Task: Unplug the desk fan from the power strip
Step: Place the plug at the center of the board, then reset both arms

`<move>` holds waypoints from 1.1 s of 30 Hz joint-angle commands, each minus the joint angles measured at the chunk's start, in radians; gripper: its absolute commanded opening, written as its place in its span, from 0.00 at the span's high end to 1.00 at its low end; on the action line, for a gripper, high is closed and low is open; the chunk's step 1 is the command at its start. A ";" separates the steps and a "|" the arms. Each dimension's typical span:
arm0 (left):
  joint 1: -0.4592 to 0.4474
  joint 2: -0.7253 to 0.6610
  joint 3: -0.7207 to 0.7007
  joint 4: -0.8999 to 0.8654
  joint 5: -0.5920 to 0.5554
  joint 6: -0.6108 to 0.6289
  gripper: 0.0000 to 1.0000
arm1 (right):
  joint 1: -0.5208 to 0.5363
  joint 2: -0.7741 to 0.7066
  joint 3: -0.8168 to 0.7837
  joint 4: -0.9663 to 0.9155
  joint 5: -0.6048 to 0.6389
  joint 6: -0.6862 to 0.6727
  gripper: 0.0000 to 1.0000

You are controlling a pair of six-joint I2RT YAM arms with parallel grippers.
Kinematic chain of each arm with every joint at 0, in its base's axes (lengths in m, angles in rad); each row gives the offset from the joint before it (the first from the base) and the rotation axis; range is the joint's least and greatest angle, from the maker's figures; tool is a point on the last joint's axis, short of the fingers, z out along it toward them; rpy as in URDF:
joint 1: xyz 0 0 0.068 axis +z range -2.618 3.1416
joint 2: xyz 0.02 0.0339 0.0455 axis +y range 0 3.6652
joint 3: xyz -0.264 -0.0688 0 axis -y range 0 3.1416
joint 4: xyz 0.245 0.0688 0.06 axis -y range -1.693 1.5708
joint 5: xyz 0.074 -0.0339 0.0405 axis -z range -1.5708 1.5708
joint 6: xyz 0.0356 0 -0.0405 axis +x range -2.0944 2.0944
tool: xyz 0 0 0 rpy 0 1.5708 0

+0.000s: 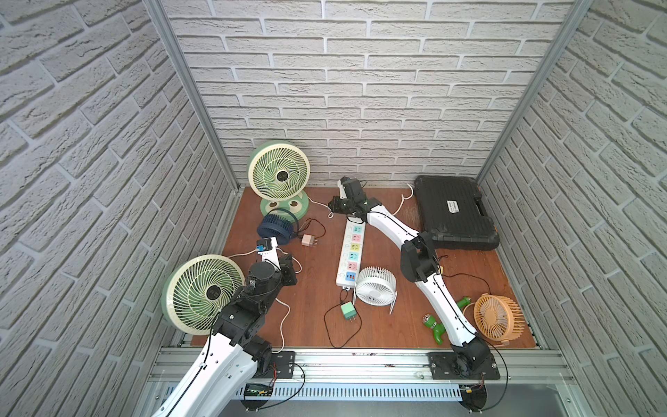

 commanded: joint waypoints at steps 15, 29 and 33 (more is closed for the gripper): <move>0.007 0.169 0.094 0.047 -0.013 0.090 0.96 | -0.016 -0.208 -0.130 -0.019 -0.082 -0.029 0.43; 0.035 0.358 0.169 0.173 0.008 0.170 0.90 | -0.079 -0.421 -0.257 -0.243 -0.119 -0.087 0.35; 0.084 0.390 0.156 0.207 0.037 0.184 0.89 | -0.124 -0.511 -0.380 -0.214 -0.117 -0.125 0.33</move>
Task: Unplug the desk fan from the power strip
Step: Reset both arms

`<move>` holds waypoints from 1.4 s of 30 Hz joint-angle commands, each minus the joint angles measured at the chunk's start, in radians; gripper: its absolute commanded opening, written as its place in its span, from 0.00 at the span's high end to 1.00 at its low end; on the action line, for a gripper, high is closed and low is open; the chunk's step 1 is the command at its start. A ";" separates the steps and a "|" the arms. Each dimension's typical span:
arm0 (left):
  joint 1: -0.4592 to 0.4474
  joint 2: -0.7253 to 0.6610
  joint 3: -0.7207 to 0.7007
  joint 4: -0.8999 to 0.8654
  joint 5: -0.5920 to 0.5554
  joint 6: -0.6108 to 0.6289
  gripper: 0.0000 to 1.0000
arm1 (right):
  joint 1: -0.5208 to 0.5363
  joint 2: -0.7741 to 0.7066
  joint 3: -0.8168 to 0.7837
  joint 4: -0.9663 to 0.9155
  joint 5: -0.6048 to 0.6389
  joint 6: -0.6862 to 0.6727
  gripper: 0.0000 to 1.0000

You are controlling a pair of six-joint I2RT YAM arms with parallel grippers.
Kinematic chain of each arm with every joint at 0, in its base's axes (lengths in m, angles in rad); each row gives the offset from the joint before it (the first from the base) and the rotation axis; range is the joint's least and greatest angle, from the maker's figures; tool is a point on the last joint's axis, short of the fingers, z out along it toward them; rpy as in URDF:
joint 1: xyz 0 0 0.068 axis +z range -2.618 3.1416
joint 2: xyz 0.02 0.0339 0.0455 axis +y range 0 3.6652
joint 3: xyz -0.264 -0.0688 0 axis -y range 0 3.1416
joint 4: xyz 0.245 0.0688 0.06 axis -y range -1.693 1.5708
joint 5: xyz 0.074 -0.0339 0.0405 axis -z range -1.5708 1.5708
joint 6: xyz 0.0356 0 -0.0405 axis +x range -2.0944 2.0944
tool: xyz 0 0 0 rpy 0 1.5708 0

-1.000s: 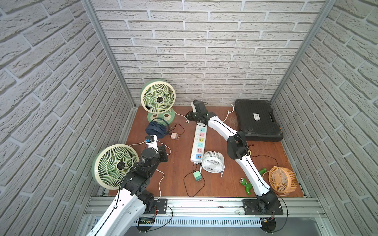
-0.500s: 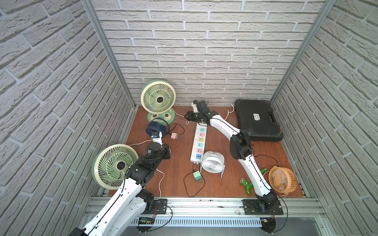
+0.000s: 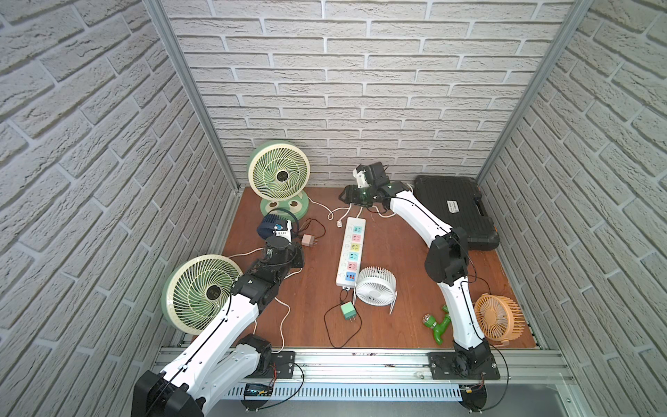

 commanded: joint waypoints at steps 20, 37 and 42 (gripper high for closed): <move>0.231 0.169 -0.027 0.260 0.144 0.133 0.75 | -0.229 -0.557 -0.765 0.323 0.107 -0.211 0.20; 0.339 0.310 -0.146 0.577 0.163 0.315 0.05 | -0.374 -0.813 -1.370 0.737 0.299 -0.401 0.00; 0.340 0.364 -0.186 0.677 0.152 0.415 0.02 | -0.407 -0.824 -1.437 0.816 0.255 -0.444 0.00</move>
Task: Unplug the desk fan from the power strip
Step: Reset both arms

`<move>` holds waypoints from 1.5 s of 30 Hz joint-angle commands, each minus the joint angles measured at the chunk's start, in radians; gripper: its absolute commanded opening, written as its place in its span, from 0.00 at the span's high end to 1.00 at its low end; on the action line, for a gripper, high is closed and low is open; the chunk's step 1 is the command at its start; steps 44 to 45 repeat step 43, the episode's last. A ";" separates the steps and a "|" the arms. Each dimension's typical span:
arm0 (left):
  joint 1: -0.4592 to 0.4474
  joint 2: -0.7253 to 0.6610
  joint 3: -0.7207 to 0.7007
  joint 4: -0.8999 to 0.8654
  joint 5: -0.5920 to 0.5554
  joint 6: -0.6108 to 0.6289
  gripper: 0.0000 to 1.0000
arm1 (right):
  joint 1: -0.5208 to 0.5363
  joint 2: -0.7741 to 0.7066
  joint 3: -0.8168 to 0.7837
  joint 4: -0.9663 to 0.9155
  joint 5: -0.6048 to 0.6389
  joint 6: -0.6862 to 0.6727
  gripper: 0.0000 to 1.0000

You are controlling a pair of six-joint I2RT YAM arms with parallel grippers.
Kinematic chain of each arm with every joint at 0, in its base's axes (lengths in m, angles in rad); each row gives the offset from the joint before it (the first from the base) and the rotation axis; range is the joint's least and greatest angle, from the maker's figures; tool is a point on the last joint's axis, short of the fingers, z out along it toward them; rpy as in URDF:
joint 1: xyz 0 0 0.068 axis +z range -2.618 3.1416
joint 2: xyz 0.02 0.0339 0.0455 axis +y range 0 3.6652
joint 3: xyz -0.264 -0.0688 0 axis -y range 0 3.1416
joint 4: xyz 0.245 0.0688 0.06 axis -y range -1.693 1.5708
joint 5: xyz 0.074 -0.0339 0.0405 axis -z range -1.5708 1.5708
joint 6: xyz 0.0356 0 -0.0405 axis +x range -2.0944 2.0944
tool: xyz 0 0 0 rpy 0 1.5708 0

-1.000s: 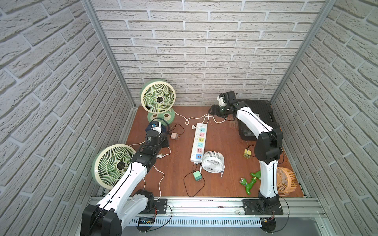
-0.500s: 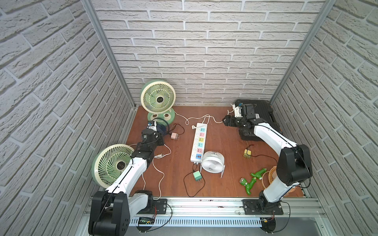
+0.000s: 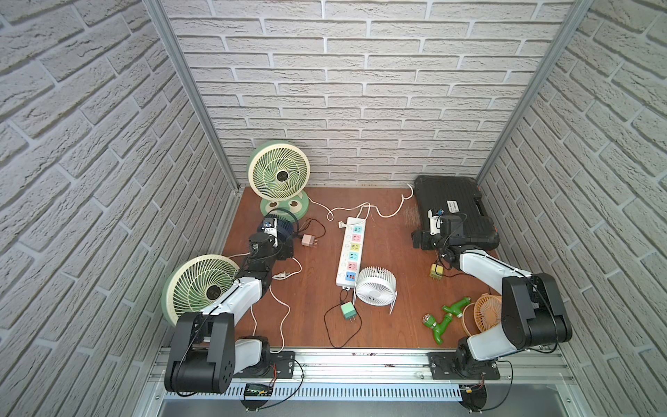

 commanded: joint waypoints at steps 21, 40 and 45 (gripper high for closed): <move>0.016 0.288 -0.115 0.529 0.053 0.158 0.02 | -0.025 0.004 -0.322 0.634 0.064 -0.137 0.00; 0.026 0.291 -0.083 0.478 -0.001 0.122 0.02 | -0.025 0.040 -0.377 0.762 0.056 -0.138 0.00; 0.028 0.293 -0.083 0.478 0.001 0.120 0.02 | -0.025 0.039 -0.374 0.754 0.060 -0.135 0.00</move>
